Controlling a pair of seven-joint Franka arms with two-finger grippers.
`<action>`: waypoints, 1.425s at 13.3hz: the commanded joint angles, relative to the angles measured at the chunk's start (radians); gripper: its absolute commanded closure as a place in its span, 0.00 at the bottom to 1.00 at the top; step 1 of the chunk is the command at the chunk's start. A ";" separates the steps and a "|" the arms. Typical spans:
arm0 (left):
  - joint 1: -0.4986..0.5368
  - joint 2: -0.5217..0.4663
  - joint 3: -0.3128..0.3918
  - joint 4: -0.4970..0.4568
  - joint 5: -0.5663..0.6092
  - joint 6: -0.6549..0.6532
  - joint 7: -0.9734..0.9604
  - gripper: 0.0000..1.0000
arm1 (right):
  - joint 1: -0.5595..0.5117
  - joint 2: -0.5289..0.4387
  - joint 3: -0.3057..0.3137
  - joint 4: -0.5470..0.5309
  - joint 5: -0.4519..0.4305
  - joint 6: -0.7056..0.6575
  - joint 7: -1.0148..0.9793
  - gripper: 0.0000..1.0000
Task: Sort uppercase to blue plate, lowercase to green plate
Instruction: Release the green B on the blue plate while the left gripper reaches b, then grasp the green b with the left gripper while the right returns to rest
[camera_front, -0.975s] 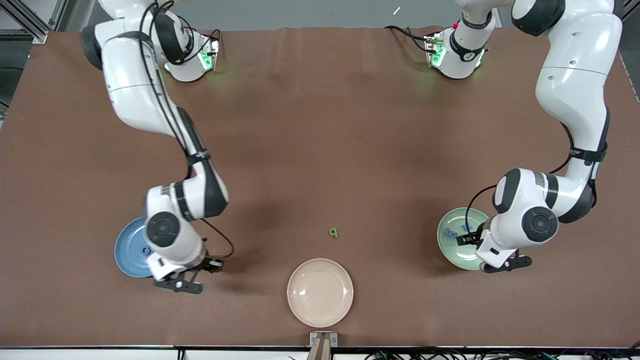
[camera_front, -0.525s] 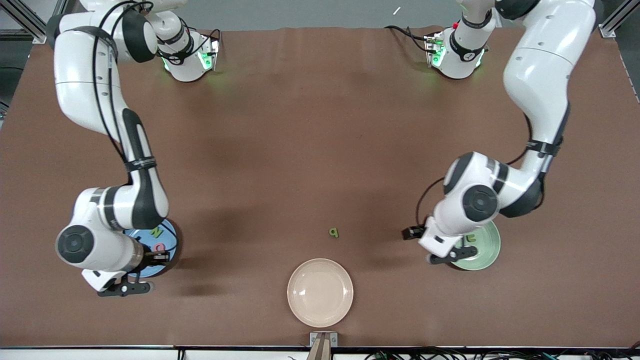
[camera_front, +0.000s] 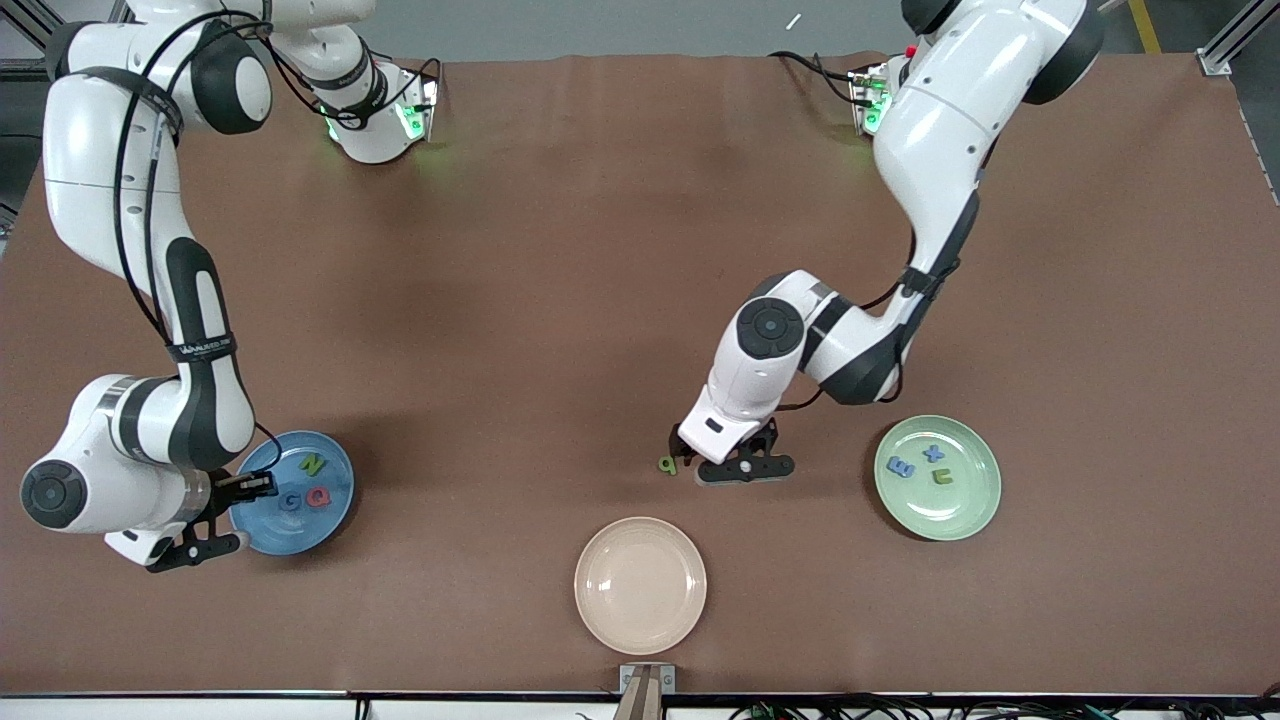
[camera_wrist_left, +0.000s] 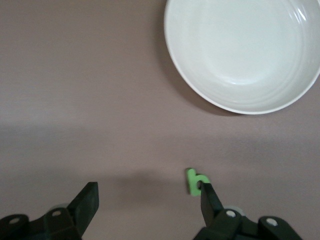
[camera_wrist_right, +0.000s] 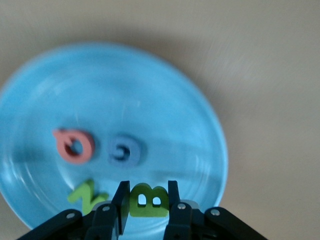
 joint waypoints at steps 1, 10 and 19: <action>-0.087 0.072 0.070 0.046 0.023 0.121 -0.129 0.14 | -0.010 -0.035 0.020 -0.061 0.013 -0.033 -0.032 0.60; -0.257 0.156 0.243 0.088 0.026 0.225 -0.207 0.25 | 0.015 -0.162 0.021 0.039 0.013 -0.022 -0.037 0.00; -0.282 0.165 0.271 0.077 0.094 0.222 -0.202 0.46 | 0.032 -0.486 0.018 -0.077 0.013 -0.091 0.182 0.00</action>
